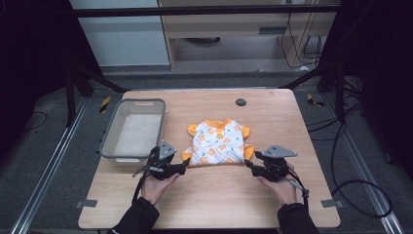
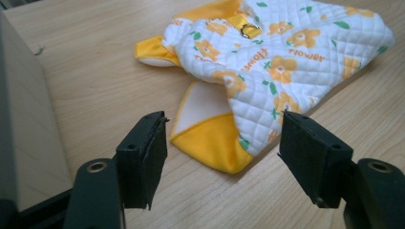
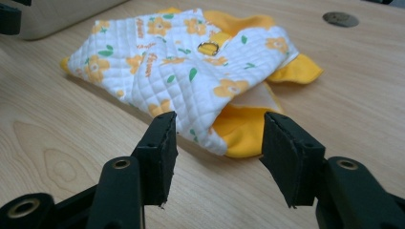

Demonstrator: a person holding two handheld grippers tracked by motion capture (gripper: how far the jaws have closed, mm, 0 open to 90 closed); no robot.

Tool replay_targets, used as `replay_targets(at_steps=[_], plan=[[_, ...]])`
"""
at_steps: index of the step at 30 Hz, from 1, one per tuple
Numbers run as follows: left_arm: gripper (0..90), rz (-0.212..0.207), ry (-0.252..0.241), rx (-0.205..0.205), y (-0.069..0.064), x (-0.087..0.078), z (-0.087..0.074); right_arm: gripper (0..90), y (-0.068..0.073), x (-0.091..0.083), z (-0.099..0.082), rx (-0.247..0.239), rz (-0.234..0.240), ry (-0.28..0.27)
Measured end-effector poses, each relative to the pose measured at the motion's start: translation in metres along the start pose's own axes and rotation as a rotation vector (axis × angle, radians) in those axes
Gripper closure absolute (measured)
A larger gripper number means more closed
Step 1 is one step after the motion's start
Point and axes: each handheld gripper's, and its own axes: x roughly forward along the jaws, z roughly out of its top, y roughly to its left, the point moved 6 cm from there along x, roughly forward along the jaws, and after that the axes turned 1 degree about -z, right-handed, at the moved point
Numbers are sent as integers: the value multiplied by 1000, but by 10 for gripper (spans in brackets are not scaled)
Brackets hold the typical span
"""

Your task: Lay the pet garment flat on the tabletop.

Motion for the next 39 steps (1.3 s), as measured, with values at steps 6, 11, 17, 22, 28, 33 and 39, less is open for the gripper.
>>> replay_targets(at_steps=[6,11,17,22,28,33,39], plan=[[327,-19,28,29,-5,17,-10,476,4,17,-10,-20,2,56],[335,-11,85,40,-3,31,-20,489,6,29,-13,-34,3,88],[467,-39,110,34,-6,39,-24,571,6,36,-16,-45,-19,109],[667,-58,122,21,-9,42,-25,706,5,38,-18,-46,-40,127],[833,-84,95,23,-14,34,-20,839,11,35,-14,-67,-41,146],[856,-140,43,-1,-19,14,-8,846,20,16,1,-43,22,85],[864,-197,-26,-1,-26,-14,4,900,25,-14,14,12,90,-16]])
